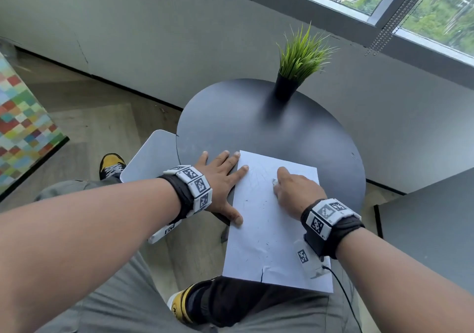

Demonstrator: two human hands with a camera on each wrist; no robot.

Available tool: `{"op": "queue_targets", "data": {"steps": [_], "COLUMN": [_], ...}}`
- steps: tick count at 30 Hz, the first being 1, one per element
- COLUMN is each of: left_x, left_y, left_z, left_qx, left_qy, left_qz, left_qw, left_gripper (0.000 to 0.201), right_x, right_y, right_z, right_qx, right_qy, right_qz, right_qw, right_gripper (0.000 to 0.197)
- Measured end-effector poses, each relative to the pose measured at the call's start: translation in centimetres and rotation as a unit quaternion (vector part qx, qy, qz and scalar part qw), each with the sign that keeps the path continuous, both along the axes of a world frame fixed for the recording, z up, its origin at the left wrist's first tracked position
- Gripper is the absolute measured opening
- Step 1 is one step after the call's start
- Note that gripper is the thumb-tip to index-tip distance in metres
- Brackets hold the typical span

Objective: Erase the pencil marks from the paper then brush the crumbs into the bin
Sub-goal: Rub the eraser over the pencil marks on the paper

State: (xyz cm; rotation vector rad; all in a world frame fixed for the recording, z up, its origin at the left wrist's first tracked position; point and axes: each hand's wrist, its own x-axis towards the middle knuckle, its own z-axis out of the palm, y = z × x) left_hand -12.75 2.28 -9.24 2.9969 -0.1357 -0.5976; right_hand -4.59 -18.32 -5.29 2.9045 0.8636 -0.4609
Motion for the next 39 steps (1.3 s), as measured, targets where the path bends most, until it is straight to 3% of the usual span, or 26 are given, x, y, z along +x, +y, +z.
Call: {"op": "queue_targets", "data": {"steps": [4, 6, 10, 12, 15, 17, 20, 25, 29, 31, 34, 37, 39], "left_x": [0.6, 0.7, 0.6, 0.6, 0.7, 0.7, 0.6, 0.6, 0.6, 0.5, 0.5, 0.6, 0.5], "left_y": [-0.2, -0.4, -0.5, -0.5, -0.5, -0.4, -0.4, -0.2, -0.3, -0.3, -0.2, -0.3, -0.3], "left_z": [0.4, 0.7, 1.1, 1.1, 1.2, 1.1, 0.6, 0.6, 0.4, 0.4, 0.7, 0.5, 0.4], "left_qx": [0.017, 0.024, 0.021, 0.021, 0.016, 0.017, 0.021, 0.015, 0.015, 0.014, 0.004, 0.005, 0.010], "left_qy": [0.011, 0.015, 0.028, 0.036, 0.044, 0.040, 0.027, 0.031, 0.028, 0.030, 0.033, 0.031, 0.030], "left_qz": [-0.009, -0.014, -0.014, -0.014, -0.013, -0.013, -0.015, -0.012, -0.013, -0.012, -0.010, -0.011, -0.012], "left_qw": [1.000, 1.000, 0.999, 0.999, 0.999, 0.999, 0.999, 0.999, 0.999, 0.999, 0.999, 0.999, 0.999], "left_gripper": [0.146, 0.146, 0.145, 0.145, 0.145, 0.145, 0.146, 0.144, 0.144, 0.144, 0.144, 0.144, 0.144], "right_x": [-4.4, -4.6, -0.4, -0.9, -3.6, -2.3, 0.6, -3.3, 0.7, -0.1, -2.6, -0.3, 0.3], "right_y": [1.4, 1.8, 2.1, 2.7, 3.3, 3.2, 2.7, 3.5, 2.9, 3.1, 3.5, 2.8, 2.2], "right_z": [-0.2, -0.3, 0.1, 0.1, -0.1, 0.2, 0.6, 0.2, 0.0, -0.4, -0.9, -0.2, -0.2], "right_qx": [0.051, 0.050, 0.061, 0.051, 0.043, 0.037, 0.027, 0.026, 0.049, 0.057, 0.077, 0.081, 0.071], "right_qy": [0.048, 0.067, -0.002, -0.009, 0.081, 0.069, 0.000, 0.072, -0.002, -0.007, 0.059, 0.033, -0.005], "right_qz": [0.174, 0.208, 0.078, 0.107, 0.215, 0.185, 0.073, 0.202, 0.056, 0.087, 0.198, 0.100, 0.098], "right_qw": [0.982, 0.975, 0.995, 0.993, 0.972, 0.980, 0.997, 0.976, 0.997, 0.995, 0.975, 0.991, 0.993], "right_gripper": [0.016, 0.010, 0.023, 0.014, 0.015, 0.014, 0.019, 0.013, 0.025, 0.022, 0.020, 0.025, 0.027]}}
